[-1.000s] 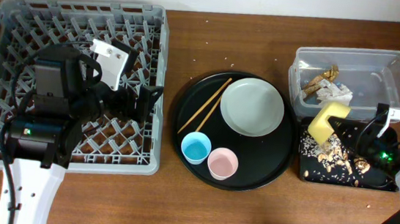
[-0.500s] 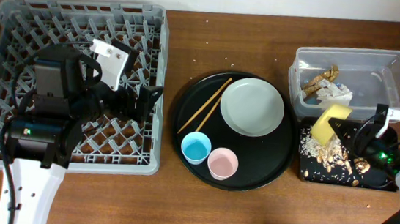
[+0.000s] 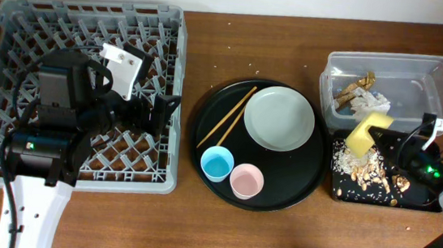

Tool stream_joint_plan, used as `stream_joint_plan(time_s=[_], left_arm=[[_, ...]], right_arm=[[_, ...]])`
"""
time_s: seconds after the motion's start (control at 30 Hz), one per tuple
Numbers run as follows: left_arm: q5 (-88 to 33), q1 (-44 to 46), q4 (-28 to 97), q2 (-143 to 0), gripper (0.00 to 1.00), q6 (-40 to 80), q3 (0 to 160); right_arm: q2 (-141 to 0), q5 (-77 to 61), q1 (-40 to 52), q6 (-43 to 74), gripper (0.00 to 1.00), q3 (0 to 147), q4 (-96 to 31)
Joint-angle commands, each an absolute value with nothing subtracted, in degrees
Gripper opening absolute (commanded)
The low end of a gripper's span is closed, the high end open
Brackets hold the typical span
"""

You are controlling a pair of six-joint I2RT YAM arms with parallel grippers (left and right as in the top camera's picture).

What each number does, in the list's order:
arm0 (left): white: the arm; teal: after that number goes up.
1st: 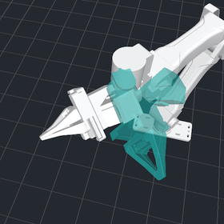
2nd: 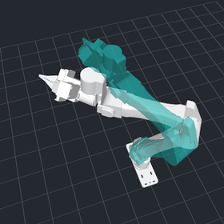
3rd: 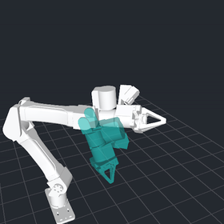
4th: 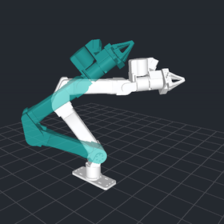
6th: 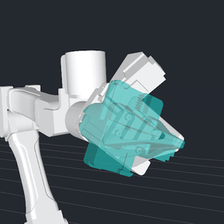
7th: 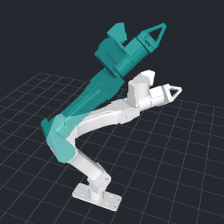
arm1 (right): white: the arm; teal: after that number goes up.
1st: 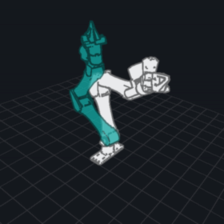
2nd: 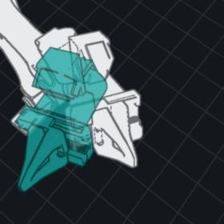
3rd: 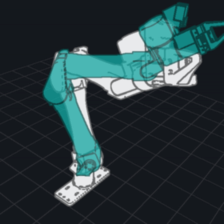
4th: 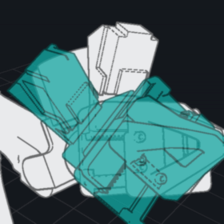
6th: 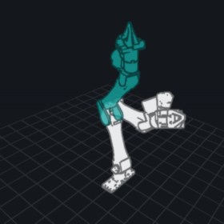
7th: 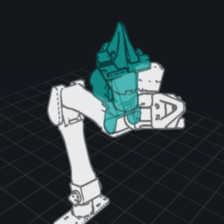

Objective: Sort waste into correct bins and load items into the dishwasher rack
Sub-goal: 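Tip the yellow bowl over the black tray to empty the scraps, then set the empty yellow bowl back on the round tray, release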

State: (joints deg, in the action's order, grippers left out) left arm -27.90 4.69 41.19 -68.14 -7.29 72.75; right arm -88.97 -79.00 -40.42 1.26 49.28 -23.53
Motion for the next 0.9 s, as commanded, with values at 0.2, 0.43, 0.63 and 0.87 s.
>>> stream_joint_plan(time_s=[0.2, 0.43, 0.63, 0.87], left_arm=[[-28.7, 4.6, 41.3, -68.2, 0.99, -7.0, 73.6], [-28.7, 4.6, 41.3, -68.2, 0.99, -7.0, 73.6], [-28.7, 4.6, 41.3, -68.2, 0.99, -7.0, 73.6], [-28.7, 4.6, 41.3, -68.2, 0.99, -7.0, 73.6]], right_arm=[[-86.9, -68.2, -39.0, 12.7, 0.04, 49.6, -22.8], [-84.0, -76.6, -35.9, 14.0, 0.04, 49.8, -25.4], [-71.1, -36.6, -4.6, 13.7, 0.04, 49.8, -35.7], [-78.2, -6.7, 19.3, 13.0, 0.04, 49.8, -41.1]])
